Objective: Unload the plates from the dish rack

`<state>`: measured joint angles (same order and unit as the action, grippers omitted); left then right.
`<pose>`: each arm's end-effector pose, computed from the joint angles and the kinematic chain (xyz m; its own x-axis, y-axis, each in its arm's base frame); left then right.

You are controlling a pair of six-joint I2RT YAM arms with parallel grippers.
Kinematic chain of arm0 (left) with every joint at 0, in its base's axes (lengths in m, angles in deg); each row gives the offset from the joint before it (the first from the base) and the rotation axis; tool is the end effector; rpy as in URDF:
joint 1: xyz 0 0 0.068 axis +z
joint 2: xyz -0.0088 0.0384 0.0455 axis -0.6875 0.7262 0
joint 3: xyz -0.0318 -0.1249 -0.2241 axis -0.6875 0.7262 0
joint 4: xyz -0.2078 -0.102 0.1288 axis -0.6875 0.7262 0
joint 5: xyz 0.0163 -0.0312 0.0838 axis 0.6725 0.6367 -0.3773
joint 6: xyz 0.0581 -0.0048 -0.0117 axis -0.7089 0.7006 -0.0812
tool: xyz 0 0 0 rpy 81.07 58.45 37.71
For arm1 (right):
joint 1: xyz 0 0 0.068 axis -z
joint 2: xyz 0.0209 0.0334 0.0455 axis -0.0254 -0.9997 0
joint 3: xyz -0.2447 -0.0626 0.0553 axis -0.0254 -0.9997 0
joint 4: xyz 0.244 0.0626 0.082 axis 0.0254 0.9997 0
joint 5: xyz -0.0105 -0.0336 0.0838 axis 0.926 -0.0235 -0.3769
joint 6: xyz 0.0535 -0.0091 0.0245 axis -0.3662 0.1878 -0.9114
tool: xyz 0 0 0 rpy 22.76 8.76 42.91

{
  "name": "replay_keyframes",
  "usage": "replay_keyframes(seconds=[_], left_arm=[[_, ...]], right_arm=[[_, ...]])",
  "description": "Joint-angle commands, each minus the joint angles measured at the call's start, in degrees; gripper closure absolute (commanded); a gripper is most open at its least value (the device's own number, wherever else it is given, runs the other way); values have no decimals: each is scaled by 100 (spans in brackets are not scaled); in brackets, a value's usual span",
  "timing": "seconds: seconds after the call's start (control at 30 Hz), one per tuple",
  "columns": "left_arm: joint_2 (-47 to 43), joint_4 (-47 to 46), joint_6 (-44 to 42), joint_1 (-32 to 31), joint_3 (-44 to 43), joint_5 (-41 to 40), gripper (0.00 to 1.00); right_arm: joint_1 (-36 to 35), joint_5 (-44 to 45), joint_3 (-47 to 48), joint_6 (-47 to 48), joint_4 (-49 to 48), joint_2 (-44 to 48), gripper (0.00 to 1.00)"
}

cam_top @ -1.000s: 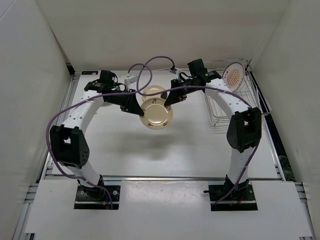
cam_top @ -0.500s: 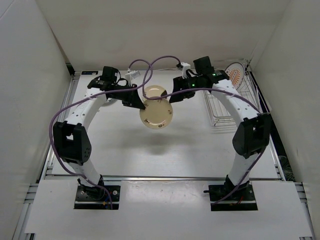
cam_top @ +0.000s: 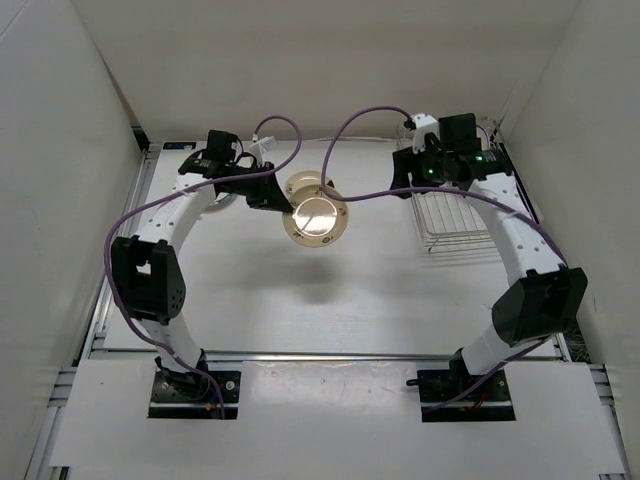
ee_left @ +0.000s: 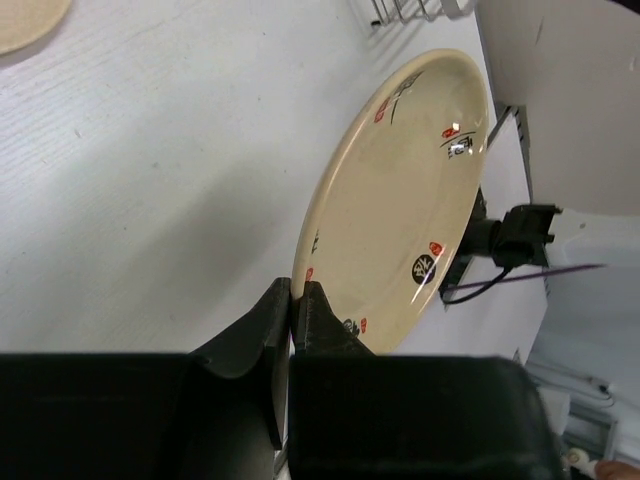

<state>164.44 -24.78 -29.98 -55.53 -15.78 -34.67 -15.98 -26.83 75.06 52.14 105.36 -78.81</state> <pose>0.3622 -0.1119 0.2791 -0.8689 0.1119 -0.4822 0.4581 0.5509 -0.6976 0.3467 0.1027 0.3523 -0.5742 -0.2785 -0.7699 -0.5275 0.8450 0.0877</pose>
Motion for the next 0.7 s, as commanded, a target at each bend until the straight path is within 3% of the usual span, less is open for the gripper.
replay_keyframes(seconds=[0.0, 0.2, 0.4, 0.53, 0.67], left_arm=[[122, -456, 698, 6, -243, -21, 90], [500, -712, 1471, 119, -374, -135, 90], [1431, -844, 1823, 400, -1191, -73, 90], [2046, -896, 1885, 559, -1850, -126, 90], [2897, -949, 1885, 735, -2710, -179, 90]], right_arm=[[221, 241, -204, 196, -18, 523, 31], [573, 469, -942, 434, 96, 1305, 31], [1240, 215, -1575, 784, 719, 2009, 31], [1811, 110, -1646, 1355, 1396, 2307, 31], [2235, 178, -1024, 1559, 2186, 2501, 31]])
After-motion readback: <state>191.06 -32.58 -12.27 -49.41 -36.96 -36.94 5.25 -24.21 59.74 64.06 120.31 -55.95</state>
